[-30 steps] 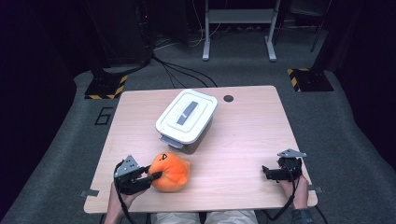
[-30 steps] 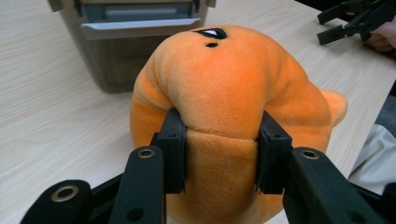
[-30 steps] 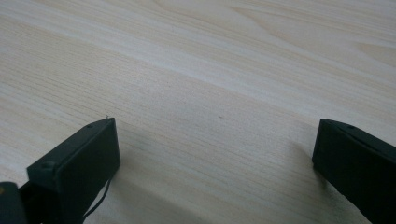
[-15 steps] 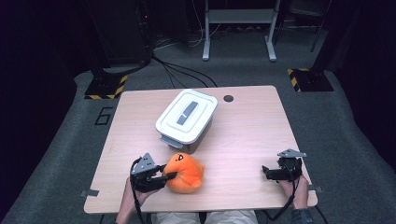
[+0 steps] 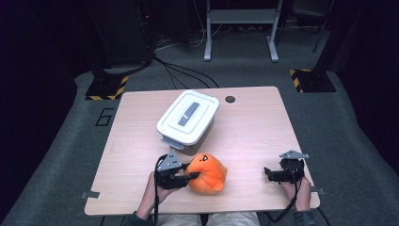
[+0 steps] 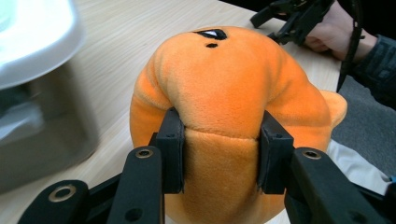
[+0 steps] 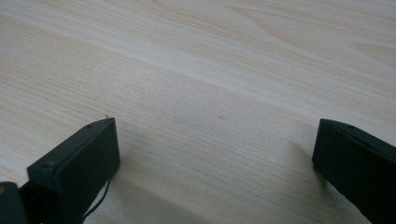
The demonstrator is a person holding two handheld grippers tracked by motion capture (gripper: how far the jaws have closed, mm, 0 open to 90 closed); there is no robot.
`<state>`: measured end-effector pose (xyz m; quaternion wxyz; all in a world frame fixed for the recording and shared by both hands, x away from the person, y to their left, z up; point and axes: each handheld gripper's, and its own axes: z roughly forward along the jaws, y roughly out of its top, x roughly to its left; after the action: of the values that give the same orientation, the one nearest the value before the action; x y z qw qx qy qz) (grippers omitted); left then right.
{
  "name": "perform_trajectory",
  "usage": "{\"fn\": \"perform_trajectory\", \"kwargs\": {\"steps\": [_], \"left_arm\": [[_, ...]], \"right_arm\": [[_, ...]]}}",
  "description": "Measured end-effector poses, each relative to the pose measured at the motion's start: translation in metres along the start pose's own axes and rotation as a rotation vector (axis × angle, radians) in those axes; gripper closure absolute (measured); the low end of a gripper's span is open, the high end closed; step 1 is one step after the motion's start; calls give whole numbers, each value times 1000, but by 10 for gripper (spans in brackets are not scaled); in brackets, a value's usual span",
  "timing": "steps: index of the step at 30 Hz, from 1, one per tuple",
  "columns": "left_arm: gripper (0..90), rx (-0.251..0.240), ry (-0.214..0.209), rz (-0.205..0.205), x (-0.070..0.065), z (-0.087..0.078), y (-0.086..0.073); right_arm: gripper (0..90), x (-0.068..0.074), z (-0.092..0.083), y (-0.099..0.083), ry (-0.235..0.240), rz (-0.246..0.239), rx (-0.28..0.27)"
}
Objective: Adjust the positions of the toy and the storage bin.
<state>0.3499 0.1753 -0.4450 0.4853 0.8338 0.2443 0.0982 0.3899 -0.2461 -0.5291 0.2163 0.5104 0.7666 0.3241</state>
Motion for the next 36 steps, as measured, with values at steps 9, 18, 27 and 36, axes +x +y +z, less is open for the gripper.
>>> {"fn": "perform_trajectory", "kwargs": {"steps": [9, 18, 27, 36], "left_arm": [[608, 1, -45, 55, -11, 37, 21], [589, 101, -77, 96, -19, 77, 24], [489, 99, -57, 101, -17, 75, 19], [258, 65, -26, 46, -15, 64, 18]], "right_arm": [[2, 0, 0, 0, 0, 0, 0], [3, 0, 0, 0, 1, -1, 0], [8, 0, 0, 0, -2, -4, -1], [8, 0, 0, 0, -2, -4, -1]]}}
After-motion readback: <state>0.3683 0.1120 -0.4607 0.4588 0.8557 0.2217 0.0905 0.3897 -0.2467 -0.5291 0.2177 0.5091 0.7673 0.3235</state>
